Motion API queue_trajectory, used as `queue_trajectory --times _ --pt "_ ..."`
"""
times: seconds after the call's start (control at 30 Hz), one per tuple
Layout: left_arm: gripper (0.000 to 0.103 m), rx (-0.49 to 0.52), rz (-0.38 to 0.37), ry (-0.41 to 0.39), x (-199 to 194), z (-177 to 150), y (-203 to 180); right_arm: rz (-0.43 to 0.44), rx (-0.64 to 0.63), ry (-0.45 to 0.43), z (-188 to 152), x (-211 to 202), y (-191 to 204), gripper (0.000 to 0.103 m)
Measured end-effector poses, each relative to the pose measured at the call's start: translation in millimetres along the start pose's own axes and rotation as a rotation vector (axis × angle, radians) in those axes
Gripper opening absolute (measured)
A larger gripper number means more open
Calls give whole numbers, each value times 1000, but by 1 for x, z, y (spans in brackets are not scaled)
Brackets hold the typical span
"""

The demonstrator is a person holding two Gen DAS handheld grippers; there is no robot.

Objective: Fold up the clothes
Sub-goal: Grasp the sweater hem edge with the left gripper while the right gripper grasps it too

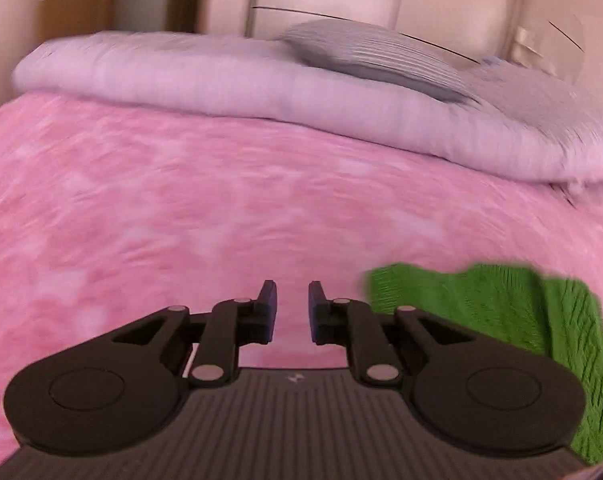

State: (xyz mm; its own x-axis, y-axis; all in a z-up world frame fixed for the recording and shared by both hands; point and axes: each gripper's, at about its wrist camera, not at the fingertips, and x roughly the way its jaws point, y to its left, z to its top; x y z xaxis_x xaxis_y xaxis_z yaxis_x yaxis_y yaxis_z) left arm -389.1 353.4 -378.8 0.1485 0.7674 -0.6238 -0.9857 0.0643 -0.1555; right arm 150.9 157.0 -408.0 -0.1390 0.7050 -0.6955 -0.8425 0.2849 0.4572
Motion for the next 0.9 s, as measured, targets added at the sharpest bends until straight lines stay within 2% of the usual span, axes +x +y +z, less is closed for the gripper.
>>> queue_trajectory --times 0.1,0.23,0.27,0.33,0.4,0.47,0.53,0.6,0.67,0.73,0.83,0.9 --pt "12 21 -55 47 -15 -12 12 -7 -14 0 0 0 2 19" --pt "12 130 -268 117 -48 -41 -10 -55 -98 -23 -2 -5 22 19" --pt "12 173 -320 124 -58 -50 -21 -38 -158 -44 -4 -9 33 19" --pt "15 250 -377 132 -70 -67 -39 51 -296 -68 -13 -18 56 19" --pt "16 321 -366 148 -70 -85 -54 135 -400 -49 -24 -21 75 19" --pt "16 371 -299 166 -61 -97 -63 176 -471 9 -37 -13 88 19" --pt "15 388 -299 155 -61 -95 -68 125 -537 54 -45 1 97 19" --pt "15 427 -317 134 -61 -86 -79 83 -596 36 -45 7 108 19" --pt "15 476 -352 114 -52 -78 -94 122 -621 15 -39 12 121 19" --pt "15 501 -353 128 -31 -75 -104 160 -668 37 -38 26 135 19" --pt "15 508 -303 127 6 -70 -105 137 -757 71 -39 63 151 19" --pt "14 476 -297 119 23 -59 -99 116 -781 44 -33 82 155 19"
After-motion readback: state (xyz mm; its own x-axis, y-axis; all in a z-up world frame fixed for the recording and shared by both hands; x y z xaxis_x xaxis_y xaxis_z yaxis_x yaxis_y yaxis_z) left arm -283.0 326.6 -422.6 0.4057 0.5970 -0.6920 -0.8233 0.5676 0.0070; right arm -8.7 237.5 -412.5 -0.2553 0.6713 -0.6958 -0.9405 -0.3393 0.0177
